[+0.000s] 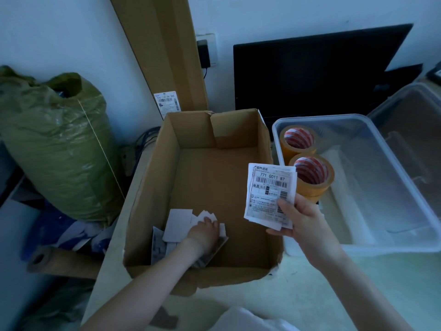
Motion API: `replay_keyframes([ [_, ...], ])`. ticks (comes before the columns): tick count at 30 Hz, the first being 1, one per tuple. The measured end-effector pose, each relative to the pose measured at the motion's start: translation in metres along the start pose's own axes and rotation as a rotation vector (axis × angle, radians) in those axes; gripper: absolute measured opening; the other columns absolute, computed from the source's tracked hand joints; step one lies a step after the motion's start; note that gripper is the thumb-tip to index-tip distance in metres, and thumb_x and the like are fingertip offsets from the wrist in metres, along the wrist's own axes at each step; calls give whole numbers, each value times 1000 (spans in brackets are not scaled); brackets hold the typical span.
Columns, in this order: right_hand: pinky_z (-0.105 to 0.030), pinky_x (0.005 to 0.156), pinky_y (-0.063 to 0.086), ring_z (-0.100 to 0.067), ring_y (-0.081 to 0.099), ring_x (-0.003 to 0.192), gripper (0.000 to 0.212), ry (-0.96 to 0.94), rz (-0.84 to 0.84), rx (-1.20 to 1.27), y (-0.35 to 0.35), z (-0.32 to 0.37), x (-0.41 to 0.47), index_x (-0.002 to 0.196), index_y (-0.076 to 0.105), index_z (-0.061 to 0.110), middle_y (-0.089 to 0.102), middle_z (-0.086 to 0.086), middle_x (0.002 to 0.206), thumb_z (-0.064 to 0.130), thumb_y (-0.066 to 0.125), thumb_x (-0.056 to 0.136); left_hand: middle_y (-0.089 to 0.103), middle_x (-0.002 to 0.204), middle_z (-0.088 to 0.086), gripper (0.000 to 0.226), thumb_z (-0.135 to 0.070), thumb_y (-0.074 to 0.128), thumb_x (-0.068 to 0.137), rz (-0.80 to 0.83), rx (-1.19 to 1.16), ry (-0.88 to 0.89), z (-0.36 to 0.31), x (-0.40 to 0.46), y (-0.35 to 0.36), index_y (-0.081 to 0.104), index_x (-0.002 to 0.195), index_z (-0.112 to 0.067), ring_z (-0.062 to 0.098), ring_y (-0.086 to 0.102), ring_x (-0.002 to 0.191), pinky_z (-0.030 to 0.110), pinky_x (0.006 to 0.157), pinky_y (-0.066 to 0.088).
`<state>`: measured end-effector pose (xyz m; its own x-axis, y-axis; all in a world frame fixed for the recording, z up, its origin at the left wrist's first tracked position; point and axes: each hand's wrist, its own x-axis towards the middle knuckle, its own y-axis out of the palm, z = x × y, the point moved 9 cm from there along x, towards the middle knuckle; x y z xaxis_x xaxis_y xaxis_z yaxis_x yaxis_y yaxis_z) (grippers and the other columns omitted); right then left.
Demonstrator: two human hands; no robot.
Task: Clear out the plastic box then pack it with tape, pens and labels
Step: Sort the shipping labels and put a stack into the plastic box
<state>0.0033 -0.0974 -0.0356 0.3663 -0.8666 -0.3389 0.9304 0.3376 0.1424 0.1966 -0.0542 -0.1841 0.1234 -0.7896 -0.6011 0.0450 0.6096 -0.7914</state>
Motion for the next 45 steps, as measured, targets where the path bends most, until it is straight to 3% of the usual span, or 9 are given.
replay_keyframes([
  [5,-33,66,60,-10,71,89,26,6,11,3,1,-2,-1,112,60,31,73,13,97,14,44,99,59,123,11,33,-12,37,100,-82,-357,73,31,-5,-12,49,131,-15,27,59,109,37,87,49],
  [9,-32,66,60,-9,71,88,27,-2,8,-6,3,0,-1,109,60,33,72,15,94,14,44,99,66,89,9,20,-18,47,98,-252,-697,-78,68,-16,-29,65,99,-10,26,64,86,37,74,51],
  [13,-29,63,59,-5,70,84,26,-15,-1,-26,3,2,-1,110,59,33,72,17,92,14,44,99,69,87,-3,9,-23,59,92,-475,-1145,-194,90,-45,-64,65,97,-18,9,68,80,23,62,54],
  [18,-29,65,59,-13,67,95,29,-33,-8,-68,7,6,-1,117,55,33,68,12,106,13,42,100,73,91,-6,13,-20,63,90,-589,-1551,-120,83,-86,-107,67,101,-24,8,71,83,25,68,56],
  [23,-27,64,59,-13,65,94,24,-35,0,-161,18,7,0,112,54,31,66,9,103,16,39,101,70,92,-13,14,-21,63,90,-699,-1520,-39,65,-113,-137,63,103,-27,-8,65,83,8,57,49],
  [30,-33,69,60,-15,70,94,22,11,120,-32,39,6,-1,112,59,30,72,5,99,26,42,100,67,94,-17,13,-19,64,89,-798,-1298,67,29,-124,-154,58,98,-26,-12,63,87,12,61,53],
  [33,-31,69,60,-15,68,96,22,-6,136,-75,43,5,-3,112,58,32,70,5,101,23,42,100,65,92,-16,10,-24,58,93,-756,-1265,113,16,-121,-154,56,102,-25,-13,62,83,10,60,51],
  [37,-34,71,60,-16,69,97,19,14,147,-98,42,2,-3,109,59,30,70,5,103,23,44,100,64,83,6,31,-33,35,101,-720,-1286,111,15,-120,-154,58,98,-13,10,62,69,13,52,45],
  [45,-36,71,61,-16,70,95,19,58,193,-74,44,-3,-3,108,59,31,70,5,103,23,46,98,59,107,0,33,-40,39,98,-459,-1490,87,8,-102,-145,67,105,-23,2,55,101,14,75,34],
])
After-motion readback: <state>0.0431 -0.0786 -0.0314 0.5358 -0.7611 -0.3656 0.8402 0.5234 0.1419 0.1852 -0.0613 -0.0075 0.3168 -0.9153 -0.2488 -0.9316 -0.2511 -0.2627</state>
